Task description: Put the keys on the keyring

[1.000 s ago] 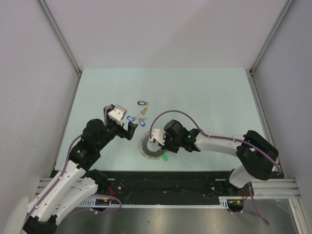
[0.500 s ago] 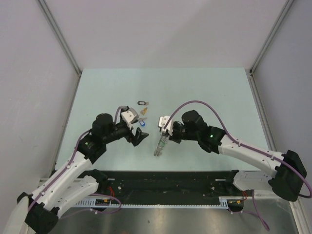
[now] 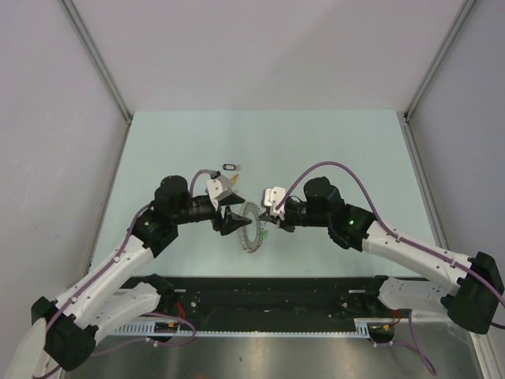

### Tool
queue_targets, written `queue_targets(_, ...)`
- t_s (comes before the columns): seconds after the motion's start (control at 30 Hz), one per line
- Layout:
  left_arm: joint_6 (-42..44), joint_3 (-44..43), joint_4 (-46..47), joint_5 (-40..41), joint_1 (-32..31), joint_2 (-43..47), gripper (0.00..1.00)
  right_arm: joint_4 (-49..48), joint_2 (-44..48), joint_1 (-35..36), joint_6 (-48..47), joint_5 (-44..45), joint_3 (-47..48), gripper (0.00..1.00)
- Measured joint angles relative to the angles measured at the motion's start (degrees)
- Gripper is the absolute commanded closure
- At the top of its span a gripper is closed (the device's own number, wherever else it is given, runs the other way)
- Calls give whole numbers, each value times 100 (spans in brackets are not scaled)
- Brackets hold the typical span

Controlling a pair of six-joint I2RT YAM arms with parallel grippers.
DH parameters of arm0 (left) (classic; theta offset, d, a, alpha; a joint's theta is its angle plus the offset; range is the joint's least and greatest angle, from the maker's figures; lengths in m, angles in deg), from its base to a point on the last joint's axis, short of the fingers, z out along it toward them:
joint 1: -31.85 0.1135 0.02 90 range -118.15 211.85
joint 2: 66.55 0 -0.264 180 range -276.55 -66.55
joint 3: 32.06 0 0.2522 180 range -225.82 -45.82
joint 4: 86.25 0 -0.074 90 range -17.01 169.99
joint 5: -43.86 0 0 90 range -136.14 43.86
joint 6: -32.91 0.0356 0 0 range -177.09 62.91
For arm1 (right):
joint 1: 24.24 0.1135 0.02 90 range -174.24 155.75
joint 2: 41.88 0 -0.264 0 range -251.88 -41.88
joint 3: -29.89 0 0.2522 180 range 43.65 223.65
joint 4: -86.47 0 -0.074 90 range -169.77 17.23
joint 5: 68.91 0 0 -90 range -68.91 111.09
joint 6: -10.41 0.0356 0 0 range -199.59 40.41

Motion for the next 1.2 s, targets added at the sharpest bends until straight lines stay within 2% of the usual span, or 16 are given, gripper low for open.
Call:
queue_targets(0.13,9,0,33,-179,-107,-116,36,-44,17,0,31,-114,0,100)
queue_targets(0.23,48,0,46,-258,-144,-216,45,-37,17,0,55,-131,0,100)
queue_targets(0.27,50,0,46,-275,-151,-251,51,-37,17,0,61,-138,0,100)
queue_targets(0.37,96,0,68,-352,-173,-363,57,-37,17,-2,68,-168,0,100)
queue_targets(0.77,205,0,208,-459,-343,-570,64,-37,17,-2,76,-223,0,100)
queue_targets(1.2,310,0,153,-457,-352,-752,79,-39,20,-7,133,-262,0,100)
